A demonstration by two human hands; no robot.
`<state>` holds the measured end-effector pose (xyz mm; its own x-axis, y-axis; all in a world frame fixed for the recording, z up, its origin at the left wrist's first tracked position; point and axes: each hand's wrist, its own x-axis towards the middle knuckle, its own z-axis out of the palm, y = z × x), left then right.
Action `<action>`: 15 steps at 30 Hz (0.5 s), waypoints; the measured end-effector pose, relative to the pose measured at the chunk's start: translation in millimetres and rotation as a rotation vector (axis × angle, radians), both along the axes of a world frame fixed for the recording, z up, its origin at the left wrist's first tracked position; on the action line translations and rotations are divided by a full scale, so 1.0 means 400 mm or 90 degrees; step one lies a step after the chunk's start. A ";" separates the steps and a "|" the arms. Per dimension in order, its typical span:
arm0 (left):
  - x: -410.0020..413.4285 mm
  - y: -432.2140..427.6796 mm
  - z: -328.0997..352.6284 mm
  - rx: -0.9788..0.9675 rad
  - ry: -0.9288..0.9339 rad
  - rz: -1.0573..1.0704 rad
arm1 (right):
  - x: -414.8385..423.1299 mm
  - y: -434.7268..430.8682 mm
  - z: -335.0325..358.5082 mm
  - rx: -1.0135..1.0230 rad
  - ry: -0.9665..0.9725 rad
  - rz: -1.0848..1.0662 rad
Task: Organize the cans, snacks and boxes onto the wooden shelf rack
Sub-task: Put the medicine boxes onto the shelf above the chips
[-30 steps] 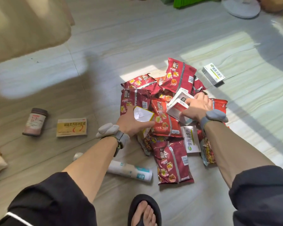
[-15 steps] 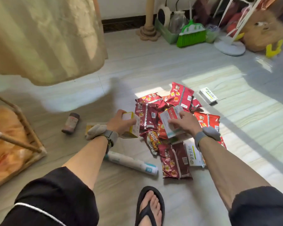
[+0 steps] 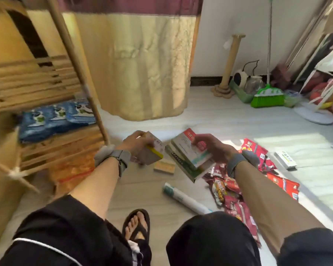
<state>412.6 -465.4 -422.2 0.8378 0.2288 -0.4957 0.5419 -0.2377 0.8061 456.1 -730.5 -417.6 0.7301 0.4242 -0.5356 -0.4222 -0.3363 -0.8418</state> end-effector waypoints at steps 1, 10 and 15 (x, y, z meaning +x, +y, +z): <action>-0.025 0.044 0.018 0.011 -0.015 0.012 | 0.004 0.046 0.016 0.012 0.005 0.032; -0.249 0.319 0.119 0.110 0.021 0.087 | -0.040 0.389 0.129 -0.020 -0.036 0.205; -0.359 0.425 0.114 0.108 0.054 0.107 | -0.072 0.540 0.141 -0.031 -0.061 0.276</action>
